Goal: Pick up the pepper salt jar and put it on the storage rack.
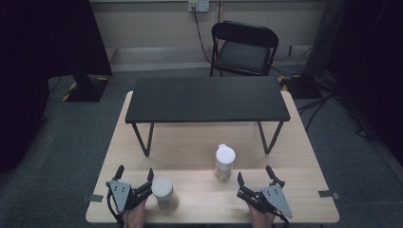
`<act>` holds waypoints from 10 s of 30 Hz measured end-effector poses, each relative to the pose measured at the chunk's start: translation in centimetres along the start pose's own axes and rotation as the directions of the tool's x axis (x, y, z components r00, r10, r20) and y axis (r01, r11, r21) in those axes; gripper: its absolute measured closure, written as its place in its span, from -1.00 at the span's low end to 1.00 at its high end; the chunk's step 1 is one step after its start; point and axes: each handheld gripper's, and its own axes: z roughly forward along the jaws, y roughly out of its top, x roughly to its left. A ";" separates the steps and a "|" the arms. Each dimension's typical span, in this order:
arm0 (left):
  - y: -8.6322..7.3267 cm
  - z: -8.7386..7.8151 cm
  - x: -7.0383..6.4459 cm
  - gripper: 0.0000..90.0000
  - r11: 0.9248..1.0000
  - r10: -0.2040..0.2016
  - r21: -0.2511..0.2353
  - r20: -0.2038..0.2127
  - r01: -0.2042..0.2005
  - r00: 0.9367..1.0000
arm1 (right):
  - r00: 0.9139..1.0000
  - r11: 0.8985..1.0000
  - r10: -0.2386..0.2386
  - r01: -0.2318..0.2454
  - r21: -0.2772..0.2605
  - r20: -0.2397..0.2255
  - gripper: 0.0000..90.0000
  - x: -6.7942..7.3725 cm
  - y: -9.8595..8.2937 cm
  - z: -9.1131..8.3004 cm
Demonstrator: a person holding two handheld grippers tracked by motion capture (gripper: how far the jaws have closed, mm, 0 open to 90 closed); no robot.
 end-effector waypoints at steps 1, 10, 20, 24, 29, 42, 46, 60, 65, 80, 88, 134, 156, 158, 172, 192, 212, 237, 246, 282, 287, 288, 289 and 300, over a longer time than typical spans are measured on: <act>0.1 0.0 0.0 -0.99 1.000 0.001 -0.003 -0.001 -0.001 1.000 | 1.000 1.000 0.000 0.000 0.000 -0.001 -0.97 0.0 0.0 0.0; 1.3 0.3 0.3 -1.00 0.999 0.004 -0.032 -0.024 -0.005 1.000 | 1.000 1.000 0.000 0.000 0.001 0.000 -0.97 0.0 0.0 0.0; 3.5 -0.1 0.8 -1.00 0.997 -0.024 -0.069 0.009 0.024 1.000 | 1.000 1.000 -0.001 0.001 0.000 0.000 -0.97 0.0 0.0 0.0; 4.3 -0.5 0.7 -1.00 0.997 -0.033 -0.073 0.006 0.033 0.999 | 1.000 1.000 -0.001 0.001 0.000 0.001 -0.97 0.0 0.0 0.0; 5.1 -1.1 0.6 -0.99 0.996 -0.042 -0.074 0.013 0.043 0.999 | 1.000 1.000 -0.001 0.001 0.001 0.002 -0.97 0.0 0.0 0.0; 7.9 -2.8 0.6 -0.99 0.994 -0.057 -0.088 0.124 0.068 0.991 | 1.000 1.000 -0.001 0.001 0.001 0.002 -0.97 0.0 0.0 0.0; 8.2 -2.9 0.4 -0.99 0.995 -0.049 -0.083 0.163 0.063 0.985 | 1.000 1.000 -0.001 0.001 0.002 0.003 -0.97 0.1 0.0 0.0; 8.1 -3.8 -0.8 -0.99 0.996 -0.012 -0.084 0.261 0.036 0.965 | 1.000 1.000 0.000 0.000 0.003 -0.002 -0.97 0.0 0.1 0.0; 7.7 -4.1 -0.7 -0.99 0.997 -0.003 -0.068 0.280 0.023 0.960 | 1.000 1.000 -0.001 0.001 0.001 0.000 -0.97 0.0 0.0 0.0; 5.5 -4.9 -1.2 -0.98 0.999 -0.006 -0.047 0.329 0.023 0.944 | 1.000 1.000 -0.002 0.002 -0.001 0.003 -0.97 0.1 0.0 0.0; 4.2 -5.0 -1.7 -0.86 1.000 -0.010 -0.012 0.333 0.015 0.943 | 1.000 1.000 -0.002 0.002 -0.001 0.003 -0.97 0.1 0.0 0.0; 3.2 -4.4 -1.8 -0.24 0.998 -0.016 0.069 0.334 -0.007 0.943 | 1.000 1.000 -0.002 0.002 -0.001 0.004 -0.97 0.1 0.0 0.0; 5.1 -3.8 -1.4 -0.24 0.998 -0.009 0.058 0.342 -0.011 0.940 | 1.000 1.000 -0.002 0.002 -0.002 0.004 -0.97 0.1 0.0 0.0; 5.2 -3.8 -1.4 -0.24 0.998 -0.007 0.056 0.342 -0.013 0.940 | 1.000 1.000 -0.002 0.002 -0.002 0.004 -0.97 0.1 0.0 0.0; 6.9 -2.9 -1.2 -0.24 0.999 0.015 0.036 0.360 -0.030 0.933 | 1.000 1.000 -0.002 0.002 -0.001 0.004 -0.97 0.1 0.0 0.0; 10.6 -0.6 -1.0 -0.24 1.000 0.006 0.015 0.379 -0.013 0.925 | 1.000 1.000 -0.002 0.002 -0.002 0.004 -0.97 0.1 0.0 0.0; 14.7 1.8 0.5 -0.23 1.000 0.016 -0.025 0.399 -0.007 0.917 | 1.000 1.000 -0.002 0.002 -0.001 0.004 -0.97 0.1 0.0 0.0; 20.4 6.4 0.1 -0.23 0.996 0.066 -0.083 0.447 -0.032 0.892 | 1.000 1.000 -0.002 0.002 -0.001 0.003 -0.97 0.1 0.0 0.0; 22.0 7.7 -0.7 -0.23 0.995 0.066 -0.095 0.451 -0.026 0.890 | 1.000 1.000 -0.001 0.001 -0.001 0.000 -0.97 0.0 0.0 0.0; 23.1 15.0 -3.6 -0.23 0.998 0.024 -0.055 0.339 -0.005 0.940 | 1.000 1.000 -0.001 0.001 -0.002 -0.007 -0.97 -0.1 0.0 0.0; 22.9 15.7 -3.6 -0.23 0.999 0.010 -0.047 0.336 0.006 0.942 | 1.000 1.000 -0.001 0.000 -0.001 -0.008 -0.97 -0.1 0.0 0.0; 22.8 15.8 -3.5 -0.23 0.999 0.005 -0.041 0.337 0.010 0.941 | 1.000 1.000 -0.001 0.000 -0.001 -0.008 -0.97 -0.1 0.0 0.0; 22.7 16.0 -3.5 -0.23 0.999 0.002 -0.039 0.337 0.012 0.941 | 1.000 1.000 -0.001 0.001 -0.002 -0.008 -0.97 -0.1 0.0 0.0; 22.0 16.6 -4.0 -0.24 0.999 0.002 -0.043 0.319 0.013 0.948 | 1.000 1.000 -0.001 0.001 -0.002 -0.009 -0.97 -0.1 0.0 0.0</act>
